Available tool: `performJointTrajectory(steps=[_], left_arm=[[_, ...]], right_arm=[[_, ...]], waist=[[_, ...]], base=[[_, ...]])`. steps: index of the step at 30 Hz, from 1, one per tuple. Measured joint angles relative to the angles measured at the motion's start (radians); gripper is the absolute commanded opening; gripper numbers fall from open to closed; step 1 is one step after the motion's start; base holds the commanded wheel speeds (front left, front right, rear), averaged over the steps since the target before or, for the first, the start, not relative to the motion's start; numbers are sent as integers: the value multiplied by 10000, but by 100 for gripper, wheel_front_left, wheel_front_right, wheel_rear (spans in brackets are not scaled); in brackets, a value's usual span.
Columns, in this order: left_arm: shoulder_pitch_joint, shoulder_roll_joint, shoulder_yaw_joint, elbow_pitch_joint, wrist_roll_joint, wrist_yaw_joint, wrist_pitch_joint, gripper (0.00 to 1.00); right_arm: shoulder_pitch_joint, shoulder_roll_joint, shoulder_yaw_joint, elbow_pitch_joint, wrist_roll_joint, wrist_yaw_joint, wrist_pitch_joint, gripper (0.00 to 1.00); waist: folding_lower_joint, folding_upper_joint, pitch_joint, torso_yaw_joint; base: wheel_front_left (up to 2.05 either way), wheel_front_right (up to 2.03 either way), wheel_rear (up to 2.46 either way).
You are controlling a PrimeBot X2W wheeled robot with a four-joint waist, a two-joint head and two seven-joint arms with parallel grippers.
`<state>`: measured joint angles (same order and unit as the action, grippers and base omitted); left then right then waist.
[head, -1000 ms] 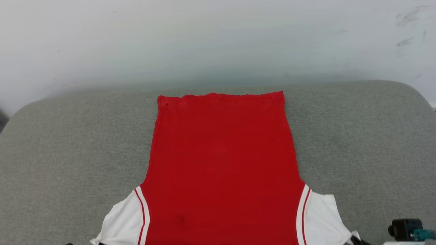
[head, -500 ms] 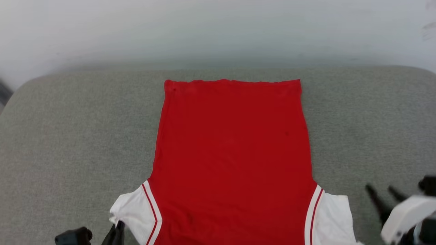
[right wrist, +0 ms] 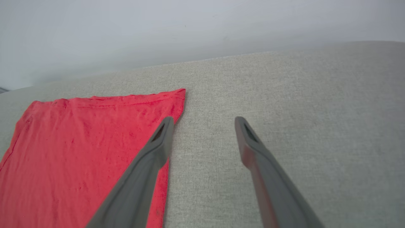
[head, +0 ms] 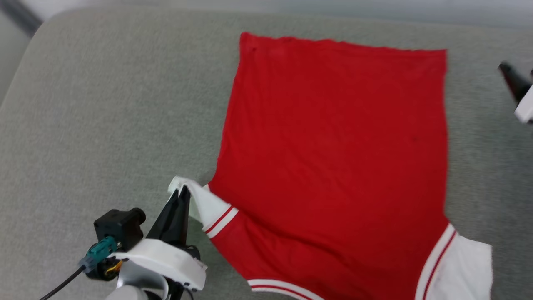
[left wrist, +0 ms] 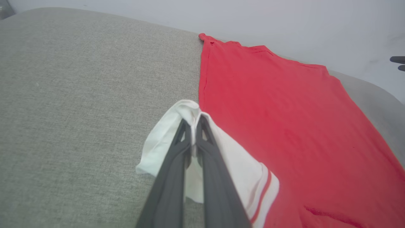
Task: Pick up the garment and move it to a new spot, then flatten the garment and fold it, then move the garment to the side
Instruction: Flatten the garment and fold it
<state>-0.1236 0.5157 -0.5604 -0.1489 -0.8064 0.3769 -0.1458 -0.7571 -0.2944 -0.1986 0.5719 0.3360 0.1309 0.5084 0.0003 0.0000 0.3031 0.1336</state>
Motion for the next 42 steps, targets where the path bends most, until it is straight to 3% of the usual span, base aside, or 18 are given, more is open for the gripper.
performJointTrajectory(steps=[9,21,22,23,31,36,42], left_arm=[[-963,-376,-441,-439,380,-443,-73,0],[-1273,-477,-525,-570,410,-650,-132,0],[-1274,-477,-535,-548,410,-652,-151,0],[-1279,-479,-545,-529,410,-665,-151,0],[-1285,-514,-621,-176,276,-794,-148,0],[-911,-378,-512,69,96,-681,-142,0],[-315,35,-174,232,-105,-326,-111,0]], right_arm=[[-3222,-330,-606,1820,-1126,0,2245,100],[-4099,-134,-1831,3064,-2575,10,3639,100],[-4148,-128,-1935,3104,-2640,12,3776,41],[-4168,-119,-2027,3112,-2708,12,3827,0],[-4073,-128,-1605,2757,-2706,0,3373,0],[-3678,-650,-119,2034,-2299,2,3195,0],[-2047,-1354,1822,522,-924,2,3108,0]], waist=[[0,0,1346,1253],[-2,0,2326,1986],[-2,0,2328,1992],[-2,0,2325,2001],[-2,0,2087,1967],[-2,0,1617,1719],[-3,0,793,1083]], base=[[0,0,0],[0,0,0],[0,0,0],[0,0,0],[0,0,0],[0,0,0],[0,0,0]])
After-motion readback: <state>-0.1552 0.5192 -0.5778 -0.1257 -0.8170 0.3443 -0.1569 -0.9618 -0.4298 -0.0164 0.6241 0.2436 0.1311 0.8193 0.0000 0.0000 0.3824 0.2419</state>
